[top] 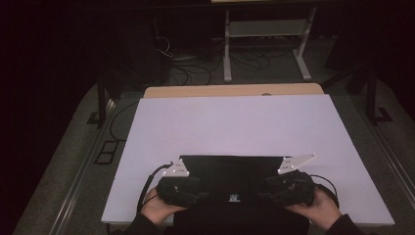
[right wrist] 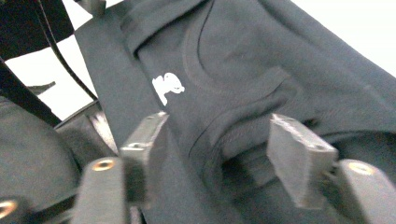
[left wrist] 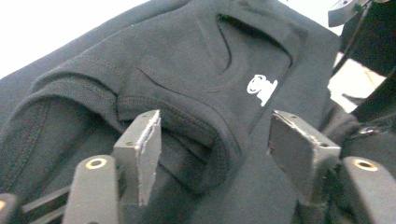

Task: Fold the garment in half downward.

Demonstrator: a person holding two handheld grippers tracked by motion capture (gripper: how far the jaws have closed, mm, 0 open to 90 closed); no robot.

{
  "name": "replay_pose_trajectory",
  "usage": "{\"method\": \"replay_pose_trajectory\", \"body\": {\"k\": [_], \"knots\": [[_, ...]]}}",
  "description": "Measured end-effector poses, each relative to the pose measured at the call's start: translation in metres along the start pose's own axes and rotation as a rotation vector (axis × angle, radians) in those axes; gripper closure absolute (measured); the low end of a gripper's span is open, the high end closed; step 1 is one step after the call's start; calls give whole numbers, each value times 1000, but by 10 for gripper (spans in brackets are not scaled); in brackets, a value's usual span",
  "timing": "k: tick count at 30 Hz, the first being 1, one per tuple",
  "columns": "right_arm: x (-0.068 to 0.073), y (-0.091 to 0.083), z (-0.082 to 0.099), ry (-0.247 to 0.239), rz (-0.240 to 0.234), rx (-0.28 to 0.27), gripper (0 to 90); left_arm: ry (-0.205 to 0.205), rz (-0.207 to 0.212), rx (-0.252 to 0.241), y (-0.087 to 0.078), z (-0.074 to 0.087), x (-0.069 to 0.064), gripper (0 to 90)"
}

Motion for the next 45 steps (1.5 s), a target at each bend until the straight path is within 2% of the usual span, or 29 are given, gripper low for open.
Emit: {"method": "replay_pose_trajectory", "body": {"k": [2,4,8,10,16,20,25,35,45], "knots": [[-1,-2,-2,1,11,0,320,1,12,-6,-2,-3,-1,299],[-2,-5,-4,-6,10,-5,261,11,19,-15,-4,-5,-1,228],[-5,-8,-8,-3,18,-9,173,19,40,-18,-8,-8,1,157],[-7,-10,-10,5,26,-12,131,23,40,-27,-11,-10,3,125],[-12,-19,-18,28,27,-46,128,39,10,-30,-15,-14,9,72],[-16,-25,-23,15,20,-49,73,35,8,-28,-17,-18,12,25],[-20,-32,-29,6,30,-52,0,47,7,-21,-19,-23,14,0],[-30,-44,-34,-3,44,-54,0,74,-9,-6,-22,-29,21,0],[-41,-48,-32,6,52,-63,0,64,-27,-30,-29,-35,30,0]]}}
Point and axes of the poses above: each handheld gripper's, and its own axes: y roughly forward along the jaws, z roughly out of its underside, x roughly to its left, the point moved 8 cm from there along y, roughly forward along the jaws, and after that the axes turned 5 degrees about x, right-handed, at the moved point
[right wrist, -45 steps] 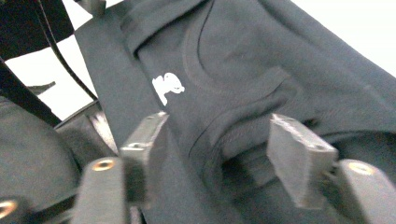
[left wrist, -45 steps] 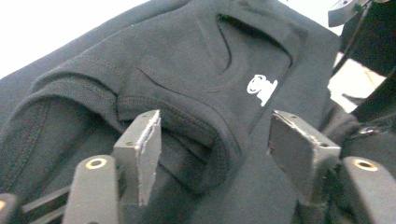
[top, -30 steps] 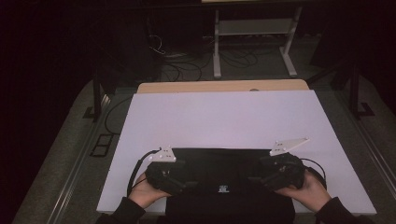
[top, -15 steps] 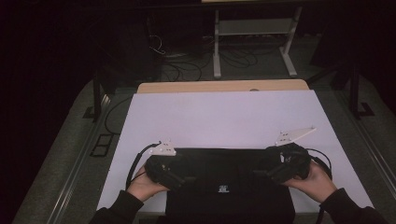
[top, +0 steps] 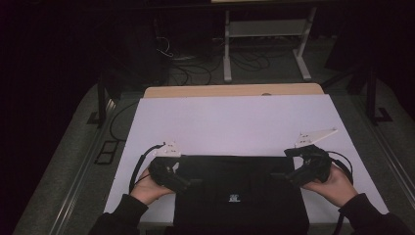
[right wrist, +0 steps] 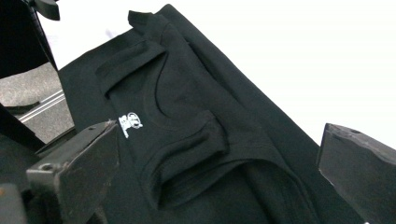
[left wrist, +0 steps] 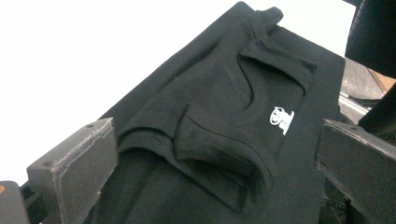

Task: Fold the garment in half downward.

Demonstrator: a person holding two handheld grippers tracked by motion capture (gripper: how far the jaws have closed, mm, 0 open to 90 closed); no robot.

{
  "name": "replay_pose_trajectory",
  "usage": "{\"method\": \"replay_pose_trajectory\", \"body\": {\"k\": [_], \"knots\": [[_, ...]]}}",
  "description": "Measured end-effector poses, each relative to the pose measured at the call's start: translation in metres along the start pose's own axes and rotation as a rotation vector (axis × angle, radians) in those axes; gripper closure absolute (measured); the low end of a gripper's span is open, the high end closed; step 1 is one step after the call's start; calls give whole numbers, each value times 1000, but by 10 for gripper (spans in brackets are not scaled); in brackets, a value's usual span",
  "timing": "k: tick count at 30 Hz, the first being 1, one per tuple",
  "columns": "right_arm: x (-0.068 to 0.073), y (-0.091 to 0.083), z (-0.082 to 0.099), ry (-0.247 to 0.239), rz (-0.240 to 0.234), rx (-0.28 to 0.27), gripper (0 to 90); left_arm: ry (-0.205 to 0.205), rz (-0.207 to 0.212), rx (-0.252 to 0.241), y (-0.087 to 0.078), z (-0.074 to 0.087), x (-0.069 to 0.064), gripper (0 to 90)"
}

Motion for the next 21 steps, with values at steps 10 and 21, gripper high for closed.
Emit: {"method": "replay_pose_trajectory", "body": {"k": [10,21], "knots": [[-13,-4,3,14,12,-10,0,-22,-18,-23,-6,-3,12,0],[-25,-6,6,31,16,-19,0,-29,-31,-26,-7,-2,22,0]]}}
Point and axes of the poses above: each handheld gripper's, and its own axes: y roughly forward along the jaws, z roughly out of its underside, x roughly to its left, the point moved 8 cm from there along y, roughly forward along the jaws, and after that the axes turned 5 degrees about x, right-handed, at the moved point
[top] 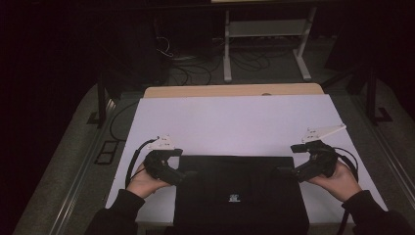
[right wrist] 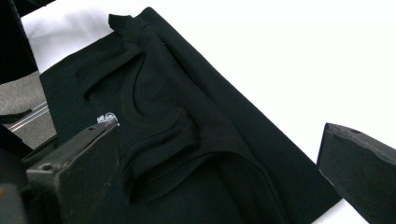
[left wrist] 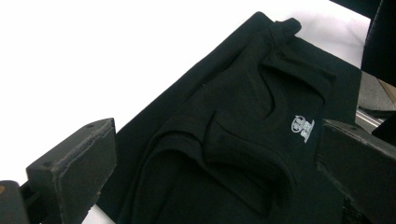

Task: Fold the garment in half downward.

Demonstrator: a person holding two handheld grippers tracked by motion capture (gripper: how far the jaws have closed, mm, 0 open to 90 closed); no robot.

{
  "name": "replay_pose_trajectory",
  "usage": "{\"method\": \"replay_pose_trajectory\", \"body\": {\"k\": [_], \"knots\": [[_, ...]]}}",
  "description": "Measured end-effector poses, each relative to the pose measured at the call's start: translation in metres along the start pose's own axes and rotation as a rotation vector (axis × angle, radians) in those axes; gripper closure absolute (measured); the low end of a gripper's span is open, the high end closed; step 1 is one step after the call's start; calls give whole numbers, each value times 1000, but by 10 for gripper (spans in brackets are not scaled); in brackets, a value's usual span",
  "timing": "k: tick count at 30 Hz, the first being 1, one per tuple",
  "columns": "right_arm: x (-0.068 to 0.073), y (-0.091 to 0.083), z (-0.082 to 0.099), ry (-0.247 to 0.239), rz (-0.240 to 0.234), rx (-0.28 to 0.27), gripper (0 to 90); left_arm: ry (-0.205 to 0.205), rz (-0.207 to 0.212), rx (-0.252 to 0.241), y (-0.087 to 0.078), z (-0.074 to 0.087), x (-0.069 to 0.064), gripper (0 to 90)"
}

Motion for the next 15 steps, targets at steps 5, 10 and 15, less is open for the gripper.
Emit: {"method": "replay_pose_trajectory", "body": {"k": [5,10,15], "knots": [[-5,1,1,5,2,3,0,-6,-3,2,0,0,5,0],[-11,2,2,15,4,3,0,-19,-11,0,1,0,12,0],[-18,4,4,23,12,8,0,-30,-8,5,3,1,18,0]]}}
Point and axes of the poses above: each handheld gripper's, and its own axes: y roughly forward along the jaws, z roughly out of its underside, x roughly to its left, the point moved 8 cm from there along y, roughly forward along the jaws, and after that the axes turned 5 degrees about x, right-handed, at the moved point
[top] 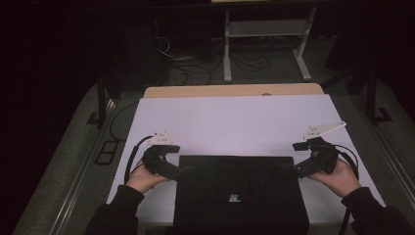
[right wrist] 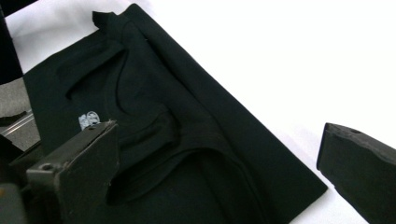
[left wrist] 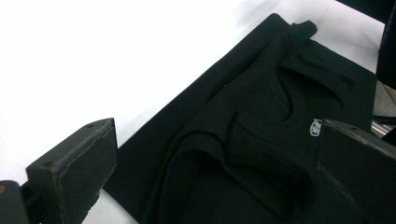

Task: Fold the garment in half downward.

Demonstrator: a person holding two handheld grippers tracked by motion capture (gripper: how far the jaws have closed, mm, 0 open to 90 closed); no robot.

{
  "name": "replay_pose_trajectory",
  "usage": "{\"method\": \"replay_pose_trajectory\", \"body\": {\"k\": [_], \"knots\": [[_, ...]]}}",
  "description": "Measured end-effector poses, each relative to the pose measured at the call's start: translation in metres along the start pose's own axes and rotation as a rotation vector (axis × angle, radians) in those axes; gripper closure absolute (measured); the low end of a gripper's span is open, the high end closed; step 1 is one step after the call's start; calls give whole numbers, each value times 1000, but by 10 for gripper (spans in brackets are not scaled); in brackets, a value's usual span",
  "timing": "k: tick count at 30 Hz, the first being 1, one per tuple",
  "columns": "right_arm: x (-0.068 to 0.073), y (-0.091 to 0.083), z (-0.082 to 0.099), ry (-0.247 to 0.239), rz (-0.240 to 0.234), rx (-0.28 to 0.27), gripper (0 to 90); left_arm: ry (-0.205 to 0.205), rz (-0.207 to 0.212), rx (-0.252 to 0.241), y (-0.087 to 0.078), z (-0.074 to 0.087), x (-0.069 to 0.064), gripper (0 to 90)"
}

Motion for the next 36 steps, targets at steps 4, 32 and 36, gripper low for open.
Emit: {"method": "replay_pose_trajectory", "body": {"k": [4,32,36], "knots": [[-6,2,2,12,5,2,0,-7,-2,7,2,2,5,0],[-46,22,20,89,28,49,0,-100,-43,19,17,14,46,0],[-54,25,24,106,31,61,20,-103,-50,12,18,14,49,0]]}}
Point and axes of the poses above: each handheld gripper's, and its own axes: y roughly forward along the jaws, z roughly out of its underside, x roughly to its left, the point moved 8 cm from there along y, roughly forward along the jaws, and after that the axes turned 5 degrees about x, right-handed, at the moved point
